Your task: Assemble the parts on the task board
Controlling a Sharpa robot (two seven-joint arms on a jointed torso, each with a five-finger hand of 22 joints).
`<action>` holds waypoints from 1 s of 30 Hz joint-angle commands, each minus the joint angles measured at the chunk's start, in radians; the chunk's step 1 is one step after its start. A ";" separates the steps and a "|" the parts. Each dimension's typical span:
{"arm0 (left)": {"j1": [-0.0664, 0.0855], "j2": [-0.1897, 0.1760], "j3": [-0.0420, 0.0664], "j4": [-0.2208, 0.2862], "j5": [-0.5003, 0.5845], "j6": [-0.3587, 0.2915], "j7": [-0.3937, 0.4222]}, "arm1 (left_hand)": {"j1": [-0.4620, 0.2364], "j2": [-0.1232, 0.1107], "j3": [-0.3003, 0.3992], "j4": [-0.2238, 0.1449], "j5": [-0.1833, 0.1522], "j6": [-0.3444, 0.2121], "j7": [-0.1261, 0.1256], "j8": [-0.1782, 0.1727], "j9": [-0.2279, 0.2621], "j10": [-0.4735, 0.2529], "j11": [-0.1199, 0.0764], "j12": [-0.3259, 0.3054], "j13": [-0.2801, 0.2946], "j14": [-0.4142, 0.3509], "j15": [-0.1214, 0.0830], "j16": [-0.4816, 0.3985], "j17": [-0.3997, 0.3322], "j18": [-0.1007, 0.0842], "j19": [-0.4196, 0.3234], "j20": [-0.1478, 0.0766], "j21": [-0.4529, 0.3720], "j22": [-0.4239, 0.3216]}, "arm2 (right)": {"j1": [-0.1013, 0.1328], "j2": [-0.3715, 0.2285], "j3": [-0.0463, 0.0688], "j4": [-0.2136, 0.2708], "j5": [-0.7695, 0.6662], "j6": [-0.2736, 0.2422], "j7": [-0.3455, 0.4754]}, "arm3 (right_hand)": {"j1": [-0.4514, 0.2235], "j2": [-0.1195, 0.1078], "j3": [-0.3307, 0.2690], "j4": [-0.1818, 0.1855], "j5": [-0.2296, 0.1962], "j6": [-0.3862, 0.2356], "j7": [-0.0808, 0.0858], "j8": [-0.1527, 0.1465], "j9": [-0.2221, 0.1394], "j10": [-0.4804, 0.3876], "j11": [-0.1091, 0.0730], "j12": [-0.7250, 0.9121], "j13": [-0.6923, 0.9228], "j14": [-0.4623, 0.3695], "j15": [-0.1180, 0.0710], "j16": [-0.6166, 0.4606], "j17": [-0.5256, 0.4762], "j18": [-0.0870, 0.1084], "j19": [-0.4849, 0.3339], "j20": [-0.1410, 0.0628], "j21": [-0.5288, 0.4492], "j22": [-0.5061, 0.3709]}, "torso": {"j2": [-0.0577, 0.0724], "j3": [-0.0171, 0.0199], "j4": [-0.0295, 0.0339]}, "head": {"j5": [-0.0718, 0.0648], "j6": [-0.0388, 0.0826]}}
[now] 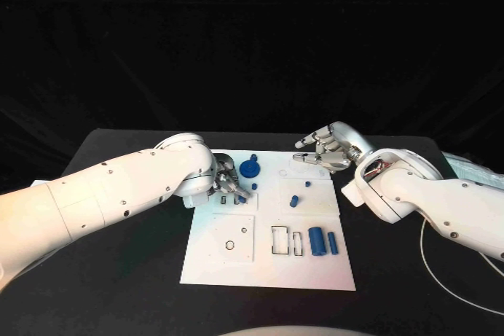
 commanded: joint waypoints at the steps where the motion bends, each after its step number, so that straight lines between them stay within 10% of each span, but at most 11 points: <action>1: -0.007 -0.005 -0.005 0.006 0.021 0.011 -0.001 | 0.038 -0.024 0.172 -0.041 0.010 0.003 0.008 -0.009 0.006 -0.006 0.003 -0.018 -0.007 0.103 0.008 0.003 0.263 -0.013 -0.006 0.004 -0.005 0.021 | -0.002 0.001 0.000 0.001 -0.003 0.018 0.004 | -0.007 0.004 0.001 0.007 0.006 0.007 -0.001 0.004 0.001 0.004 -0.004 0.002 0.000 0.079 0.002 -0.004 0.148 0.017 -0.007 0.003 -0.006 -0.001 | 0.000 0.0003 0.0002 | -0.001 -0.001; 9: -0.007 -0.023 -0.005 0.023 0.026 -0.011 0.000 | -0.073 -0.175 0.507 -0.054 0.006 0.000 0.014 -0.002 0.045 -0.002 0.011 -0.032 -0.017 0.103 0.015 0.003 0.263 -0.012 -0.007 0.009 -0.008 0.025 | -0.003 0.002 -0.001 0.000 -0.003 0.019 0.005 | -0.007 0.004 0.001 0.007 0.006 0.007 -0.001 0.004 0.001 0.004 -0.004 0.002 0.000 0.079 0.002 -0.004 0.148 0.017 -0.007 0.003 -0.006 -0.001 | 0.000 0.0012 0.0016 | 0.000 -0.001; 30: -0.007 -0.057 -0.005 0.047 0.013 -0.121 0.029 | -0.151 -0.230 0.658 -0.135 0.020 0.004 0.014 0.017 0.084 0.019 0.010 -0.017 -0.001 0.103 0.010 0.003 0.263 -0.018 0.008 0.009 0.006 0.052 | -0.011 0.009 -0.001 -0.006 0.004 0.017 0.013 | -0.009 0.007 0.002 0.010 0.011 0.008 -0.002 0.004 0.001 0.004 -0.004 0.003 -0.001 0.078 0.002 -0.005 0.147 0.017 -0.008 0.002 -0.008 -0.004 | 0.001 0.0015 0.0007 | 0.007 -0.001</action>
